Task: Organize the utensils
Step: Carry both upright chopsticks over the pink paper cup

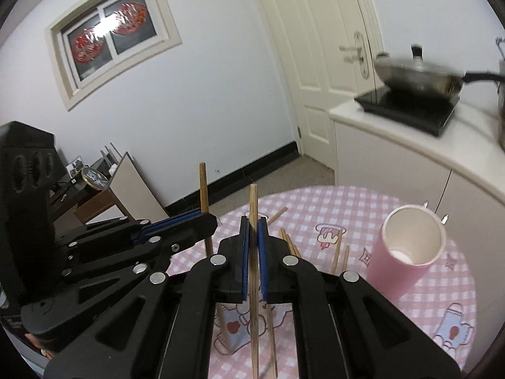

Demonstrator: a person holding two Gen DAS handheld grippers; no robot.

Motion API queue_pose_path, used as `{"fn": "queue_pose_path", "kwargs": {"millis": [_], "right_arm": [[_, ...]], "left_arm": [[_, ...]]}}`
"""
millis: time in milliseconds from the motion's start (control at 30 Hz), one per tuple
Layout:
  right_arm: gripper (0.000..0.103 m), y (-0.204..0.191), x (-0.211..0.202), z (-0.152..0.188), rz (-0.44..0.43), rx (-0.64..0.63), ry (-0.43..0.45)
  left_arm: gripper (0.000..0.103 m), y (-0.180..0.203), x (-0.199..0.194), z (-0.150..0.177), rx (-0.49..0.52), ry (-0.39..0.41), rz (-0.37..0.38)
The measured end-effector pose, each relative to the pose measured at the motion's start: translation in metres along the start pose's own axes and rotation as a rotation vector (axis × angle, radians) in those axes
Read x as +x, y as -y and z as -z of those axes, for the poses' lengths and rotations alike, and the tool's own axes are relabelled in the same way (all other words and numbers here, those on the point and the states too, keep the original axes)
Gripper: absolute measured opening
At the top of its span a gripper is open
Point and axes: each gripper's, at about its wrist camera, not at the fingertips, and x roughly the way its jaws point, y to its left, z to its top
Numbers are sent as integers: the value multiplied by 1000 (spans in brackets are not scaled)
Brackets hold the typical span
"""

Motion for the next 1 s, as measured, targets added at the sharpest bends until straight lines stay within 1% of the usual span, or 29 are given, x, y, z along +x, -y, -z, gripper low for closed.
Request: {"fn": "queue_pose_path", "kwargs": {"millis": [167,333,500,667,867,1000], "right_arm": [[4,-10,-35,-5,12,-50,59],[4,-9,-60,-18,48,-88,111],[4,3,-81,-33,95,-106,169],[4,20,-92,-48,182,-118,232],[4,41,-93,-63,233,-105,283],[4,54,-92,-75,279,-105,333]], "left_arm": [[6,15,-24,-8,21,51,6],[6,31,-33,-22,33,97,9],[6,42,-35,-40,26,137,41],[6,57,-36,-62,21,186,76],[6,72,-28,-90,13,232,100],[6,77,-21,-106,-3,264,108]]}}
